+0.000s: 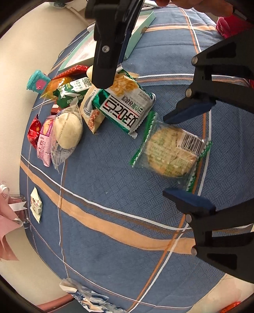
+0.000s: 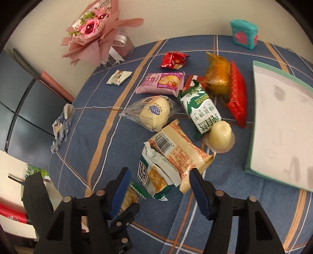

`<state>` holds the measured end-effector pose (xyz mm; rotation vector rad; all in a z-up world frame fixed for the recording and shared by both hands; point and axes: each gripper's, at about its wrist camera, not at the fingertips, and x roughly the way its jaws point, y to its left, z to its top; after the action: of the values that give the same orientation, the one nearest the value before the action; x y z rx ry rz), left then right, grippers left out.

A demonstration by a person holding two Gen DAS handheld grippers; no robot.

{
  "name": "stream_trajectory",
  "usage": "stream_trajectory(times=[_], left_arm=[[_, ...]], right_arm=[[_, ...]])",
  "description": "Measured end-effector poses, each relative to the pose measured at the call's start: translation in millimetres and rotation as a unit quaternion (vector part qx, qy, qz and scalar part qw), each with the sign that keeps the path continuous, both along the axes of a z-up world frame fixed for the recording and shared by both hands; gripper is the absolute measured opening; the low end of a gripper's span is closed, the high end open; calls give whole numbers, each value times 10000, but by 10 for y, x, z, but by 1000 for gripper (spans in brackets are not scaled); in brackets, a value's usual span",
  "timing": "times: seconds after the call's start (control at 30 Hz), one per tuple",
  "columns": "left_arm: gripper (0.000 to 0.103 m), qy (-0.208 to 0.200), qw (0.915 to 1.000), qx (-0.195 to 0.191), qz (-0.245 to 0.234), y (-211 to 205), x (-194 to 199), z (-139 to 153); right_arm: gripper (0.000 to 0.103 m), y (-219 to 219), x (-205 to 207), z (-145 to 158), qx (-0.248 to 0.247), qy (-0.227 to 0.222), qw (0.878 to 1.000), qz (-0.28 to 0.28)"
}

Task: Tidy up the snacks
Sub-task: 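Reach the left tool to the round cookie pack while the right tool reaches the green biscuit pack, then close the left tool on the cookie pack while the right tool grasps the green biscuit pack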

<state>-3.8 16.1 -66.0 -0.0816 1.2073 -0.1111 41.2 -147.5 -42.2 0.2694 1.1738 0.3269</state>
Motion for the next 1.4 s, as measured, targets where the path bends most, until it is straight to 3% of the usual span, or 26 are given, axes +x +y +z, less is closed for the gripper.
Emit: stream_trajectory(times=[0.27,0.53,1.03,1.13,1.27,1.4], left_arm=[[53,-43,10000,10,-56,51,91,-64],[51,-110,9995,-91,272,261,189,-76],[51,-176,9984,-143,522,457,258,-112],[51,-186,9983,-142,538,435,248,-85],[51,-195,9982,-36,569,460,164,-55],[51,-192,9981,-27,581,530,136,-54]], right_arm=[[54,77,68,-65,-174,44,9998,106],[39,105,114,-68,-337,-54,9993,124],[36,237,82,-182,-906,289,9945,433],[38,262,74,-170,-953,229,9941,459],[62,338,52,-152,-1035,119,9927,608],[65,459,6,-153,-1184,56,9891,875]])
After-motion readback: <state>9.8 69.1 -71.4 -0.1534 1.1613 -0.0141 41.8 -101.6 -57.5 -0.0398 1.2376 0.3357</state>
